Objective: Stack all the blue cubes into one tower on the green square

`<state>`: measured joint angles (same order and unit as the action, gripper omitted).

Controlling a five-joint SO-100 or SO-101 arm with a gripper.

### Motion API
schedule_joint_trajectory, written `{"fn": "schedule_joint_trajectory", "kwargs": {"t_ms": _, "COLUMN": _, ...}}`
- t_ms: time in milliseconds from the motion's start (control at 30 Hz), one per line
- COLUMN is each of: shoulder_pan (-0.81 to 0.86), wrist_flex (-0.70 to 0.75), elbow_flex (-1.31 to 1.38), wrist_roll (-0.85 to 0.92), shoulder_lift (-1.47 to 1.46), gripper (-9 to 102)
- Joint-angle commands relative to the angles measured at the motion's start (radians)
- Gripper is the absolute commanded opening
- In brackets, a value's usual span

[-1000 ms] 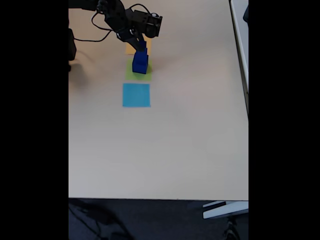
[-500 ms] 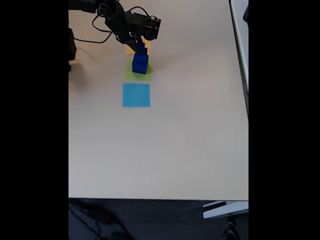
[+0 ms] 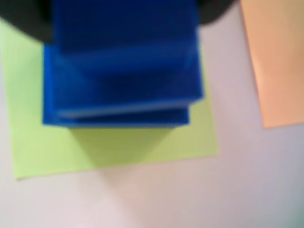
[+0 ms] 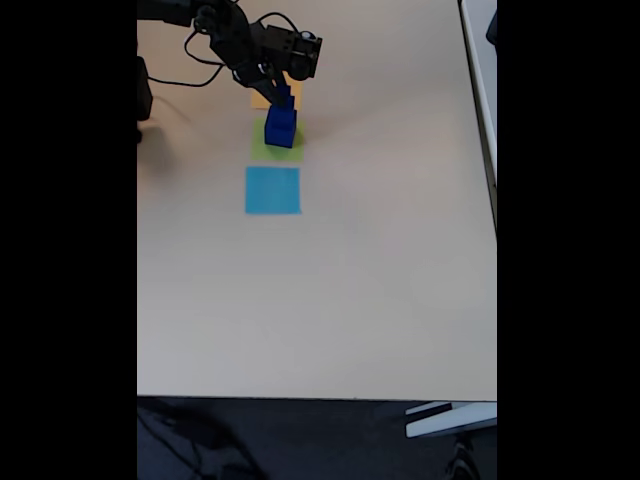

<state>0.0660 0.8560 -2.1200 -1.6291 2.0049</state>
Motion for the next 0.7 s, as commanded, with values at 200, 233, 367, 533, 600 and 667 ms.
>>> {"fn": "schedule_joint_trajectory", "kwargs": {"t_ms": 200, "shoulder_pan": 0.008, "wrist_flex": -0.032, "elbow_flex": -0.003, "wrist_roll": 0.009, "shoulder_lift": 0.060, "gripper": 2}}
{"fn": "schedule_joint_trajectory", "kwargs": {"t_ms": 233, "shoulder_pan": 0.009, "wrist_flex": -0.034, "elbow_flex": -0.005, "wrist_roll": 0.009, "shoulder_lift": 0.060, "gripper": 2}}
{"fn": "schedule_joint_trajectory", "kwargs": {"t_ms": 367, "shoulder_pan": 0.012, "wrist_flex": -0.046, "elbow_flex": -0.014, "wrist_roll": 0.014, "shoulder_lift": 0.060, "gripper": 4}}
{"fn": "schedule_joint_trajectory", "kwargs": {"t_ms": 533, "shoulder_pan": 0.017, "wrist_flex": -0.048, "elbow_flex": -0.015, "wrist_roll": 0.023, "shoulder_lift": 0.061, "gripper": 7}}
{"fn": "schedule_joint_trajectory", "kwargs": {"t_ms": 600, "shoulder_pan": 0.017, "wrist_flex": -0.049, "elbow_flex": -0.015, "wrist_roll": 0.023, "shoulder_lift": 0.063, "gripper": 8}}
{"fn": "schedule_joint_trajectory", "kwargs": {"t_ms": 667, "shoulder_pan": 0.015, "wrist_flex": -0.051, "elbow_flex": -0.015, "wrist_roll": 0.023, "shoulder_lift": 0.063, "gripper": 10}}
